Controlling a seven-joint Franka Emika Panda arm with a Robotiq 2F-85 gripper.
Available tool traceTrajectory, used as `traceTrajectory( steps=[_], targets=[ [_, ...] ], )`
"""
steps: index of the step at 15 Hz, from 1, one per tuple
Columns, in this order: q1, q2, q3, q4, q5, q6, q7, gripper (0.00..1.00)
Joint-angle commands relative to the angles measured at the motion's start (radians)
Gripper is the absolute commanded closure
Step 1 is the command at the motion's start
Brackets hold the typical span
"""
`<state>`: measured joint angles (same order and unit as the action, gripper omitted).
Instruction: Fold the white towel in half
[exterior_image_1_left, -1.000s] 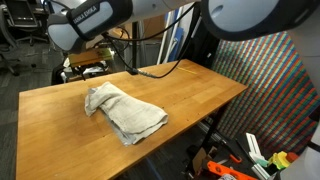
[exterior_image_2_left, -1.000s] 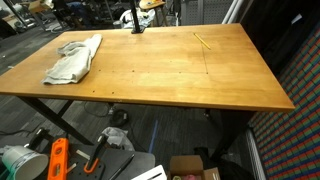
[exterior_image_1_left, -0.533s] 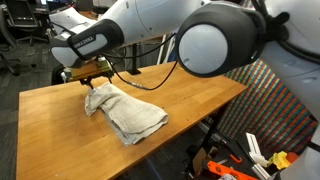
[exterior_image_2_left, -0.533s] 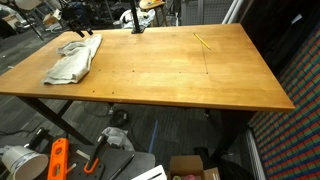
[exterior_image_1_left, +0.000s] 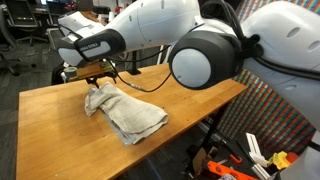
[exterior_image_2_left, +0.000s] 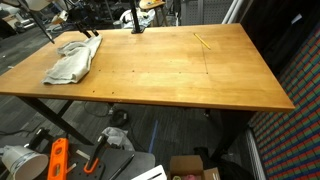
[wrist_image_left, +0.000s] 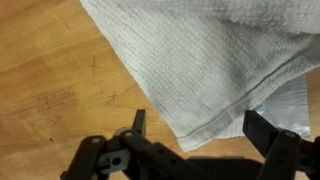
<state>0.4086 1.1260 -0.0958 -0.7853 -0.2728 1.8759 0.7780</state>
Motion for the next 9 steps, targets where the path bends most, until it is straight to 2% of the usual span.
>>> traceTrajectory(
  steps=[1,9],
  targets=[
    [-0.020,0.070,0.008,0.110,0.031,0.002,0.033,0.00],
    [-0.044,0.098,0.000,0.160,0.035,-0.004,0.080,0.00]
  ],
)
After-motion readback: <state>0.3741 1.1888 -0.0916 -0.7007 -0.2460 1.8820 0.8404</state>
